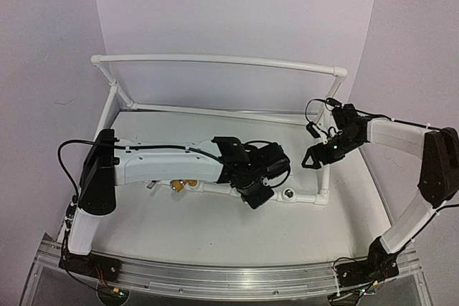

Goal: Install the water faucets

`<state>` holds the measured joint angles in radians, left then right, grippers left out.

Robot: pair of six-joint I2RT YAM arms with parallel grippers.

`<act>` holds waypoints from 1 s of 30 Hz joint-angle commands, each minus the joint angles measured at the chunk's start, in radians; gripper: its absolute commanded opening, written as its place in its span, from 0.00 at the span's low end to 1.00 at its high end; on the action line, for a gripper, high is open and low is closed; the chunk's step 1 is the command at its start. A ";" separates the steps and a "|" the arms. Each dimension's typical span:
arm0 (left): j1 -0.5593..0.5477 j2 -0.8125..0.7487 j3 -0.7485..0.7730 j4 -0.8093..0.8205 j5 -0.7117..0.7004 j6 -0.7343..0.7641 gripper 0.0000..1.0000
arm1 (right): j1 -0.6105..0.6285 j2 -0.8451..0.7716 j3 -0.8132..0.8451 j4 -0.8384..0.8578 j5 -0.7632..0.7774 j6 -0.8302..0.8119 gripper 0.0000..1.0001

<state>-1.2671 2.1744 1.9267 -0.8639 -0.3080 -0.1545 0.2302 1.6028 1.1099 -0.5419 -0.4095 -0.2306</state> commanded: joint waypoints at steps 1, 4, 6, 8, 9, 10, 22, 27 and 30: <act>-0.004 -0.066 -0.051 -0.073 0.033 -0.042 0.30 | -0.005 0.006 -0.005 0.006 -0.002 0.007 0.83; -0.007 -0.089 -0.082 -0.081 0.031 -0.063 0.30 | -0.005 0.007 -0.005 0.007 0.000 0.007 0.83; -0.008 -0.106 -0.107 -0.083 0.029 -0.080 0.29 | -0.006 0.009 -0.005 0.007 -0.001 0.006 0.83; -0.008 -0.125 -0.135 -0.082 0.029 -0.094 0.29 | -0.006 0.012 -0.005 0.007 -0.002 0.007 0.83; -0.008 -0.133 -0.148 -0.083 0.028 -0.100 0.29 | -0.007 0.013 -0.005 0.007 -0.001 0.007 0.83; -0.008 -0.141 -0.161 -0.084 0.027 -0.105 0.29 | -0.008 0.014 -0.004 0.007 0.000 0.007 0.83; -0.027 -0.202 -0.217 -0.051 0.050 -0.128 0.31 | -0.011 0.028 0.000 0.008 0.012 0.007 0.82; -0.058 -0.148 -0.136 -0.045 0.064 -0.101 0.31 | -0.011 0.042 0.005 0.008 0.010 0.009 0.82; -0.062 -0.118 -0.113 -0.049 0.076 -0.100 0.31 | -0.012 0.045 0.004 0.008 0.003 0.013 0.82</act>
<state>-1.3133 2.0314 1.7516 -0.8870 -0.2571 -0.2610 0.2236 1.6337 1.1099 -0.5367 -0.4139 -0.2299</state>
